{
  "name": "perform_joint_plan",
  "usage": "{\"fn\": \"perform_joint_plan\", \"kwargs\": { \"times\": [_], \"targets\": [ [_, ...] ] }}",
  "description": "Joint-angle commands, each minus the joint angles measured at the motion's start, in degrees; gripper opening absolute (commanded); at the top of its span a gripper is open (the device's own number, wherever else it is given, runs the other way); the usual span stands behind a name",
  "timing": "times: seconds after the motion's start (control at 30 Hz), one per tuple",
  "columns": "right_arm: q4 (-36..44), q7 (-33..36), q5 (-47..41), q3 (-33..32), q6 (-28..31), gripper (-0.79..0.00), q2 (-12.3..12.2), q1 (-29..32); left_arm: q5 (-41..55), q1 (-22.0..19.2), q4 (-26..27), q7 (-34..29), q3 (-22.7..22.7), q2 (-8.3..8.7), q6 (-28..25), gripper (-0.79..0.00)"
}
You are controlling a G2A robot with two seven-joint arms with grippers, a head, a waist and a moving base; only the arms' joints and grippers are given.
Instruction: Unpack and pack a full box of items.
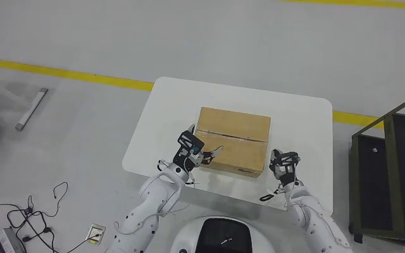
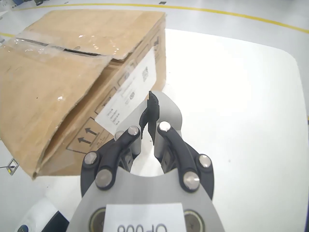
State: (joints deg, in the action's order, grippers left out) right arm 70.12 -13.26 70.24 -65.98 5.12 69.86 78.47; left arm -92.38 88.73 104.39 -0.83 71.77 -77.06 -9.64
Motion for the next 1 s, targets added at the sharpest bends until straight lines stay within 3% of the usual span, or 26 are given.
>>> {"fn": "perform_joint_plan", "kwargs": {
  "times": [0.0, 0.27, 0.4, 0.6, 0.83, 0.97],
  "targets": [
    [-1.0, -0.2, 0.1, 1.6, -0.5, -0.785, 0.5, -1.0, 0.0, 0.0, 0.0, 0.0, 0.0, 0.00, 0.0, 0.000],
    [-3.5, -0.7, 0.7, 5.9, 1.0, -0.785, 1.9, -2.8, 0.0, 0.0, 0.0, 0.0, 0.0, 0.00, 0.0, 0.000],
    [-2.6, -2.8, 1.9, 5.5, -1.0, -0.785, 1.9, -1.9, -0.1, -0.5, -0.2, -0.5, -0.4, 0.02, -0.5, 0.000],
    [5.1, -7.1, 3.4, -3.7, -5.4, -0.785, -0.3, 6.4, -4.3, -5.3, -1.5, -5.3, -5.0, -0.23, -3.8, 0.000],
    [18.7, -6.3, 0.9, -16.6, -6.9, -0.785, -2.4, 19.2, -8.9, -13.5, -6.6, -15.1, -12.1, -1.33, -5.9, 0.000],
    [24.3, -5.8, -0.4, -21.0, -7.6, -0.785, -2.8, 24.0, -7.5, -15.8, -9.0, -17.6, -14.2, -1.97, -5.6, 0.000]
  ]
}}
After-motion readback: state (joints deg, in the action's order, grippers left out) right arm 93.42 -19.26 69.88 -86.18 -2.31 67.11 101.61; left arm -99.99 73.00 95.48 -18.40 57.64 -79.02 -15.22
